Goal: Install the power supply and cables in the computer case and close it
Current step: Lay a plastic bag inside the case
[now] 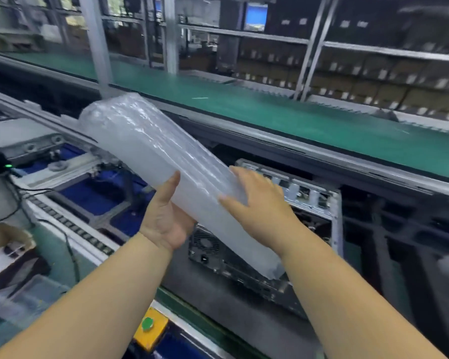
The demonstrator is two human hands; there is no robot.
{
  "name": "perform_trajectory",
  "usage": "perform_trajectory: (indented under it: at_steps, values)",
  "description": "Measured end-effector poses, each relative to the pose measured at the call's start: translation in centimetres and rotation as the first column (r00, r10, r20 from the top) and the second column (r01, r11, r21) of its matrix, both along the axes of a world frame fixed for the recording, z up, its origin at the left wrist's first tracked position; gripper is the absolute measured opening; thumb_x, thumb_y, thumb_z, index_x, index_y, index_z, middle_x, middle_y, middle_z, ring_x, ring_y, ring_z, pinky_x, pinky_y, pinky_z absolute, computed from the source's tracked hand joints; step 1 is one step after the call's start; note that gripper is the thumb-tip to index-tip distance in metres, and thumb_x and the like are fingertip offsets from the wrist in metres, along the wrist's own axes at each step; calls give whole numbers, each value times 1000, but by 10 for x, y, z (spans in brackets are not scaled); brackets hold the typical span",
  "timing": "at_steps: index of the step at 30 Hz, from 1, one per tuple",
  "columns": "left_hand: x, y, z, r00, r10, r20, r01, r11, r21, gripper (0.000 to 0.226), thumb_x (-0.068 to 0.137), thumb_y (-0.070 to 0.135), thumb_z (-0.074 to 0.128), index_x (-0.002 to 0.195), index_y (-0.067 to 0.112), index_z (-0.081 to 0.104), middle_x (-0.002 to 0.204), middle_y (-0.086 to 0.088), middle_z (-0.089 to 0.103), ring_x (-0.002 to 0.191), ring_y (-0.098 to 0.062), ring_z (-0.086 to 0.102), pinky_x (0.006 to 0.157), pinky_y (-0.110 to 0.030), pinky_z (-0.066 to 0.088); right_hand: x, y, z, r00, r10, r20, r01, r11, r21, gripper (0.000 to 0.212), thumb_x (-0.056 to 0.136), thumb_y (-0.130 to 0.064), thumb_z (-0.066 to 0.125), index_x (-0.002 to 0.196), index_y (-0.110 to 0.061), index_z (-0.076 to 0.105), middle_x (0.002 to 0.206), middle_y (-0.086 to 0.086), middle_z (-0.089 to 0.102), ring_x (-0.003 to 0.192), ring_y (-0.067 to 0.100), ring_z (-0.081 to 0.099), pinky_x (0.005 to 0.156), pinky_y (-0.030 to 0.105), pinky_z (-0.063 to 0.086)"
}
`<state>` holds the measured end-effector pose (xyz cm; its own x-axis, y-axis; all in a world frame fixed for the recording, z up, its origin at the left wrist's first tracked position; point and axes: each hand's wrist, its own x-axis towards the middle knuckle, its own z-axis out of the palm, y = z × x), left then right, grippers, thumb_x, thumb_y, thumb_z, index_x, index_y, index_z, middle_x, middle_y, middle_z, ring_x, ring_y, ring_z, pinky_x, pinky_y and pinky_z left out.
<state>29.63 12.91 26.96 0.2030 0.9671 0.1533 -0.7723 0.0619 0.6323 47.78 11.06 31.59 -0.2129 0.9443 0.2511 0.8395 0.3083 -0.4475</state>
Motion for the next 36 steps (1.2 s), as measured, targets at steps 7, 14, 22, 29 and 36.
perform_trajectory:
  at_steps: [7, 14, 22, 29, 36]
  values:
    - [94, -9, -12, 978, -203, 45, 204, 978, -34, 67, 84, 43, 66, 139, 7, 52, 141, -18, 51, 130, -36, 49, 107, -50, 40, 71, -20, -4, 999, -48, -7, 46, 984, -173, 114, 61, -91, 53, 154, -42, 10, 159, -11, 23, 145, 15, 27, 109, 40, 32]
    - [128, -8, -17, 979, -203, 25, 204, 977, -60, 57, 91, 54, 51, 123, 9, 67, 131, -17, 60, 123, -34, 56, 97, -46, 48, 100, -21, -10, 999, -12, -45, 4, 984, -180, 98, 65, -74, 67, 149, -40, 31, 142, -10, 48, 131, 15, 44, 105, 35, 40]
    - [128, 18, -26, 910, -255, -327, 197, 960, -201, 70, 80, 57, 68, 135, 15, 55, 130, -9, 63, 122, -26, 58, 109, -43, 40, 121, -6, -12, 990, -139, -33, 126, 958, -257, 64, 70, -52, 70, 129, -55, 43, 109, -26, 63, 87, 2, 62, 73, 26, 52]
    - [112, 76, -41, 629, -38, -776, -192, 960, -203, 76, 87, 29, 68, 150, 18, 27, 129, 1, 59, 115, -20, 56, 98, -40, 45, 137, 5, -22, 894, -294, 337, 394, 875, -282, 88, 76, -44, 66, 148, -58, 17, 102, -11, 57, 73, 11, 57, 57, 28, 48]
    - [92, 131, -47, -51, 202, -978, -75, 976, 205, 53, 85, 29, 56, 137, 21, 47, 134, -7, 51, 116, -29, 50, 94, -40, 44, 130, 9, -33, 806, -322, 496, 509, 805, -305, 77, 79, -35, 61, 145, -58, 28, 70, -11, 45, 60, 10, 46, 50, 27, 41]
